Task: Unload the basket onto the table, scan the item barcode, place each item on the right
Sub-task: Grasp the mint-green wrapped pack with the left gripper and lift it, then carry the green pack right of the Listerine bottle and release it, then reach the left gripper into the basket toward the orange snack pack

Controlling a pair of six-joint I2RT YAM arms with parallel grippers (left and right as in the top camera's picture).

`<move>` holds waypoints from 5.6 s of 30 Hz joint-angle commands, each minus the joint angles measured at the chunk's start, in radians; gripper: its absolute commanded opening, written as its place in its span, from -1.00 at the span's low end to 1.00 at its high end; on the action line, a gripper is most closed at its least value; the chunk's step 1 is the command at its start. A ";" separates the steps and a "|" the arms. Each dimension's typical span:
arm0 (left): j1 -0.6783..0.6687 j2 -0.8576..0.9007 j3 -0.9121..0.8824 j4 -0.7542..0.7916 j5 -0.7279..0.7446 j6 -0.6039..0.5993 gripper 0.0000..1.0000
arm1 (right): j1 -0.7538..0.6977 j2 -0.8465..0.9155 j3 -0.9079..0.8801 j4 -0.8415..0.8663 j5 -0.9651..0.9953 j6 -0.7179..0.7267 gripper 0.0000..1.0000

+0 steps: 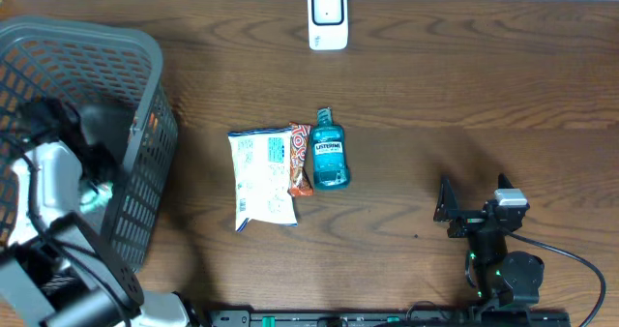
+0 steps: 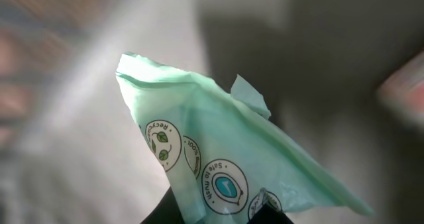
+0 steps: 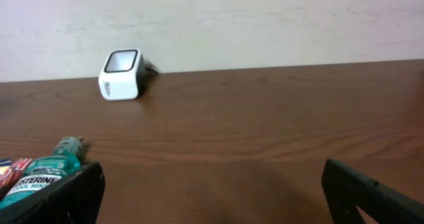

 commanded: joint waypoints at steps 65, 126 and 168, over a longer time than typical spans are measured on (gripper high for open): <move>-1.240 0.284 0.126 0.878 0.575 -0.227 -0.84 | 0.006 0.000 -0.001 -0.004 0.001 0.001 0.99; -0.983 -0.428 0.126 0.330 -0.102 -0.297 1.00 | 0.006 0.000 -0.001 -0.004 0.001 0.001 0.99; -0.120 0.137 0.123 0.021 0.235 0.054 0.99 | 0.006 0.000 -0.001 -0.004 0.001 0.001 0.99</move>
